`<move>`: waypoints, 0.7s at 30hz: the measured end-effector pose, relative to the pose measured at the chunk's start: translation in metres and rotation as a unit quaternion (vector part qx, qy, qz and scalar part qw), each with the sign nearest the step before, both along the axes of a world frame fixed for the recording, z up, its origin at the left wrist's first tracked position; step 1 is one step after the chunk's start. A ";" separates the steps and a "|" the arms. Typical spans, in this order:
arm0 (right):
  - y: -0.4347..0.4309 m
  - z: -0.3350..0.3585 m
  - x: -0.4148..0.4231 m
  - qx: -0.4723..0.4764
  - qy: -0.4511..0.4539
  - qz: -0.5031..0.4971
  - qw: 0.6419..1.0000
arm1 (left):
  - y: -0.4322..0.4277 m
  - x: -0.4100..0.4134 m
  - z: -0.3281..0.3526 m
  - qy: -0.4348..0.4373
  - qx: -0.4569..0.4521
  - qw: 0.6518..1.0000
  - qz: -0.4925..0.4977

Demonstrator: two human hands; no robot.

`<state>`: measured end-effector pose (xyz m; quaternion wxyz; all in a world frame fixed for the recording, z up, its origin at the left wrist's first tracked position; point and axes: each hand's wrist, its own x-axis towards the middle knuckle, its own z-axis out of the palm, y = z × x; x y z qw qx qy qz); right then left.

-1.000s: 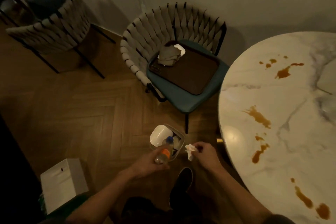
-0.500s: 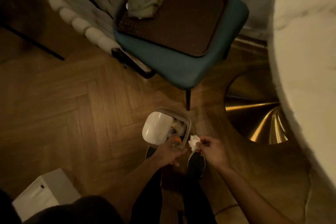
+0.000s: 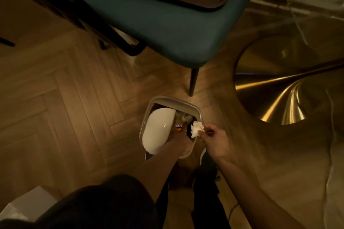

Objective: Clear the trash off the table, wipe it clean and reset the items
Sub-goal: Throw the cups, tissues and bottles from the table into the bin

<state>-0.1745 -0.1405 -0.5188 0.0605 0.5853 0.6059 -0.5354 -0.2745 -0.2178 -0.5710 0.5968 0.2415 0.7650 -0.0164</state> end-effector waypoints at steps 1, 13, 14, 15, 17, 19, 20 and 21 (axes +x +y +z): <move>-0.001 -0.003 -0.007 0.006 0.001 -0.003 1.000 | -0.003 0.000 -0.002 0.006 -0.003 1.000 -0.005; -0.022 -0.021 -0.036 -0.043 -0.022 0.201 0.978 | -0.054 -0.004 0.070 -0.025 0.163 0.984 -0.066; -0.028 -0.024 -0.037 -0.060 -0.023 0.235 0.970 | -0.059 -0.013 0.077 -0.029 0.182 0.980 -0.072; -0.034 -0.030 -0.039 -0.081 -0.033 0.263 0.961 | -0.064 -0.022 0.084 -0.024 0.200 0.976 -0.078; -0.046 -0.047 -0.041 -0.114 -0.065 0.309 0.942 | -0.071 -0.041 0.099 0.011 0.230 0.972 -0.056; -0.054 -0.065 -0.044 -0.109 -0.092 0.337 0.931 | -0.074 -0.059 0.107 0.045 0.262 0.964 -0.007; -0.056 -0.071 -0.046 -0.100 -0.097 0.337 0.931 | -0.074 -0.068 0.107 0.052 0.276 0.960 0.013; -0.056 -0.075 -0.048 -0.102 -0.101 0.324 0.935 | -0.074 -0.074 0.105 0.055 0.285 0.957 0.026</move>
